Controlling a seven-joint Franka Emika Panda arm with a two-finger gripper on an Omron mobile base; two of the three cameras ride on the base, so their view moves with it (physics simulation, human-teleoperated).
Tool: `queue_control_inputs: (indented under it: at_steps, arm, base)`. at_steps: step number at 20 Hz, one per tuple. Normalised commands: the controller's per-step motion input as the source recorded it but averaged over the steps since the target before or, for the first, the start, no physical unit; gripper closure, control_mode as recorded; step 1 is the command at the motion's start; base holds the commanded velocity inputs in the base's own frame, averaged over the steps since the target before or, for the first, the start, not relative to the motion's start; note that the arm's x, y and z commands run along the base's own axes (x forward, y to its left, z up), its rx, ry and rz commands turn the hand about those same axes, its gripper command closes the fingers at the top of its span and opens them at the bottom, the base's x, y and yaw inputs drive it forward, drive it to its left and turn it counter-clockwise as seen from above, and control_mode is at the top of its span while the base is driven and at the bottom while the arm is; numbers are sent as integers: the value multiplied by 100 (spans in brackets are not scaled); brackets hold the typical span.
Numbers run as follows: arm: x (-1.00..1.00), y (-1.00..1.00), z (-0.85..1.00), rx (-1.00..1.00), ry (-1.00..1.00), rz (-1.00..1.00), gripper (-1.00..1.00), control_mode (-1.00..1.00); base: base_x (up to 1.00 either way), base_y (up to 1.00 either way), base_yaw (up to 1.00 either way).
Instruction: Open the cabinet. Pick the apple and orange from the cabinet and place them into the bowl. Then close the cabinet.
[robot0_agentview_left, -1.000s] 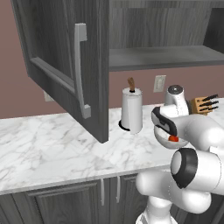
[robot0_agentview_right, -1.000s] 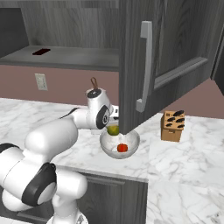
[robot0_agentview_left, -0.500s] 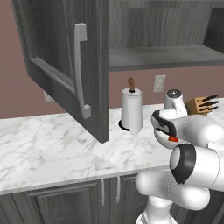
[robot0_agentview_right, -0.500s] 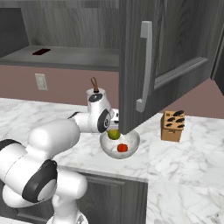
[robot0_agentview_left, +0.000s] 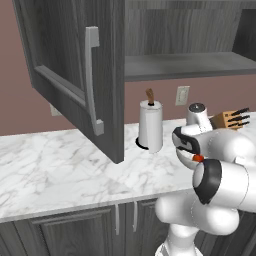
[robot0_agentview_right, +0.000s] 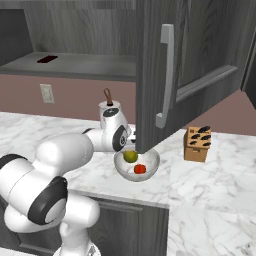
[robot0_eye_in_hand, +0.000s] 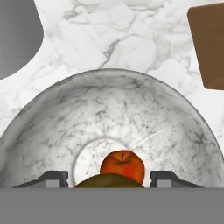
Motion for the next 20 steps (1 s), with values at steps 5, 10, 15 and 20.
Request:
queue_control_inputs:
  at_steps: [5,10,15,20]
  arm:
    - [0,-3,-10,0,5,0,100,-100]
    - [0,0,-14,0,4,0,-100,-100]
    - [0,-1,-1,0,0,0,-100,-100]
    - [-3,-7,11,0,-5,0,-100,-100]
  base:
    - [0,0,0]
    - [0,0,0]
    - [0,0,0]
    - [0,0,0]
